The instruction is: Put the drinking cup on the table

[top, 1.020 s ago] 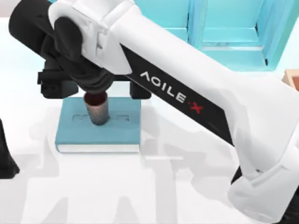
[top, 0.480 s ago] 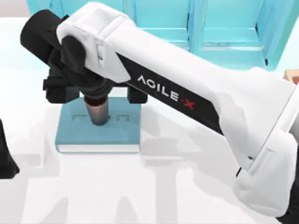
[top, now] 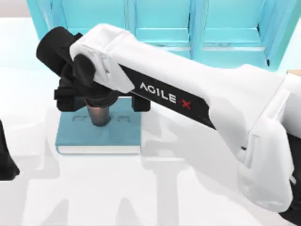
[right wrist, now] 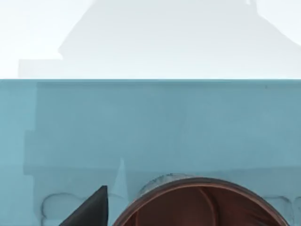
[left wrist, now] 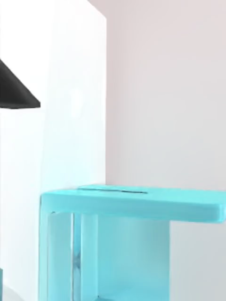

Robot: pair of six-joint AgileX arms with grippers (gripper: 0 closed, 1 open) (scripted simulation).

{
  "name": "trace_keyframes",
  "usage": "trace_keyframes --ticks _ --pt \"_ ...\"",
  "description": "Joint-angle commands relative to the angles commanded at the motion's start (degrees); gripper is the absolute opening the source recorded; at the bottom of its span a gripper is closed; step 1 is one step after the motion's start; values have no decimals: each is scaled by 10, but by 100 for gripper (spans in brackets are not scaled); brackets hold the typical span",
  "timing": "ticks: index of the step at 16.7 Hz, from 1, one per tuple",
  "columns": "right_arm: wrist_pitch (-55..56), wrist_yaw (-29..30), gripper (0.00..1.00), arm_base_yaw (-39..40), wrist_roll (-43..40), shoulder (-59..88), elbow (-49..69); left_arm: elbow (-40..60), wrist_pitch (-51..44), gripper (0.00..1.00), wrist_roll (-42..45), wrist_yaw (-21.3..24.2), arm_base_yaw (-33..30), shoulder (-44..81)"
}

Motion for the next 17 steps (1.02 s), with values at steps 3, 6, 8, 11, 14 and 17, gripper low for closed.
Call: trace_keyframes --ticks 3,6,8,11,14,17 --pt "0 0 92 0 0 0 0 0 0 100 0 0 0 0" --pt "0 0 70 0 0 0 0 0 0 100 0 0 0 0" --pt "0 0 55 0 0 0 0 0 0 100 0 0 0 0" --pt "0 0 32 0 0 0 0 0 0 100 0 0 0 0" --pt "0 0 10 0 0 0 0 0 0 100 0 0 0 0" --pt "0 0 0 0 0 0 0 0 0 100 0 0 0 0"
